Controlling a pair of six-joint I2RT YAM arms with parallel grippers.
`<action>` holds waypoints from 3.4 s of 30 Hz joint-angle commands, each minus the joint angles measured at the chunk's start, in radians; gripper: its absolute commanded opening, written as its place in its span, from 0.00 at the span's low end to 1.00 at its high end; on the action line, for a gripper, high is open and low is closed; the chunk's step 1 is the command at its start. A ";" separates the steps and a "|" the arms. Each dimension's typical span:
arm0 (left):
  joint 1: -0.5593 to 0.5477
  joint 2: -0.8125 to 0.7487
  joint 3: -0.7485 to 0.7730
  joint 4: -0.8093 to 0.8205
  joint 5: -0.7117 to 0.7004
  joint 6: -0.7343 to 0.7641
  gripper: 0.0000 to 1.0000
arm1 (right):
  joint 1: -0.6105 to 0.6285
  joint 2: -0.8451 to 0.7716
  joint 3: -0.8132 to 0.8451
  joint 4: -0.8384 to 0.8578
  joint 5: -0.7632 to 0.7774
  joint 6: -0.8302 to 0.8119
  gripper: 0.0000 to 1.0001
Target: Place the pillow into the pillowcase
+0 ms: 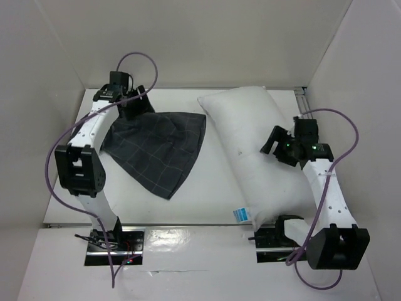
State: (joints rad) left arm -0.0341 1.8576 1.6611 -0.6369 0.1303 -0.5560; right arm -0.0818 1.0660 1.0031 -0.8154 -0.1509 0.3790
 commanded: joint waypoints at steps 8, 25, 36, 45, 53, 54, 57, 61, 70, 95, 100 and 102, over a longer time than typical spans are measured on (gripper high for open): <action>-0.235 -0.075 -0.160 0.153 0.290 -0.105 0.71 | 0.434 0.086 0.090 0.180 -0.141 0.023 0.97; -0.539 0.241 0.015 0.310 0.341 -0.295 0.72 | -0.007 -0.039 -0.053 0.094 0.346 0.095 0.66; -0.549 0.581 0.583 0.240 0.388 -0.266 0.66 | 0.195 -0.169 -0.262 0.108 -0.039 0.231 0.00; -0.506 0.444 0.669 0.224 0.335 -0.087 0.72 | 0.471 -0.241 -0.088 0.112 0.054 0.160 0.27; -0.414 -0.039 0.231 0.105 0.094 -0.057 0.72 | 0.461 0.090 0.241 0.107 0.355 -0.002 0.88; -0.405 -0.129 0.100 0.105 0.048 -0.093 0.70 | 0.461 0.147 0.258 0.107 0.329 -0.038 0.88; -0.383 -0.248 -0.107 0.127 0.015 -0.180 0.65 | 0.461 0.221 0.301 0.119 0.266 -0.116 0.90; -0.353 -0.334 -0.366 0.174 0.048 -0.199 0.63 | 0.644 0.362 0.324 0.096 0.362 -0.167 0.97; -0.352 -0.264 -0.356 0.125 0.010 -0.157 0.63 | 0.510 0.580 0.293 0.260 0.338 0.007 0.00; -0.386 0.161 -0.251 0.040 -0.225 -0.067 0.48 | 0.412 0.241 0.242 0.386 0.459 0.129 0.00; -0.288 0.100 -0.297 0.014 -0.253 -0.067 0.00 | 0.393 0.241 0.253 0.372 0.459 0.107 0.00; -0.247 0.028 -0.331 0.002 -0.281 -0.067 0.00 | 0.384 0.241 0.235 0.372 0.459 0.107 0.00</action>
State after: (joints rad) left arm -0.3370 1.9678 1.3781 -0.5903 -0.0837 -0.6216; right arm 0.3252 1.3479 1.2160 -0.4877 0.2752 0.4824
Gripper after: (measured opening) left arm 0.026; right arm 0.023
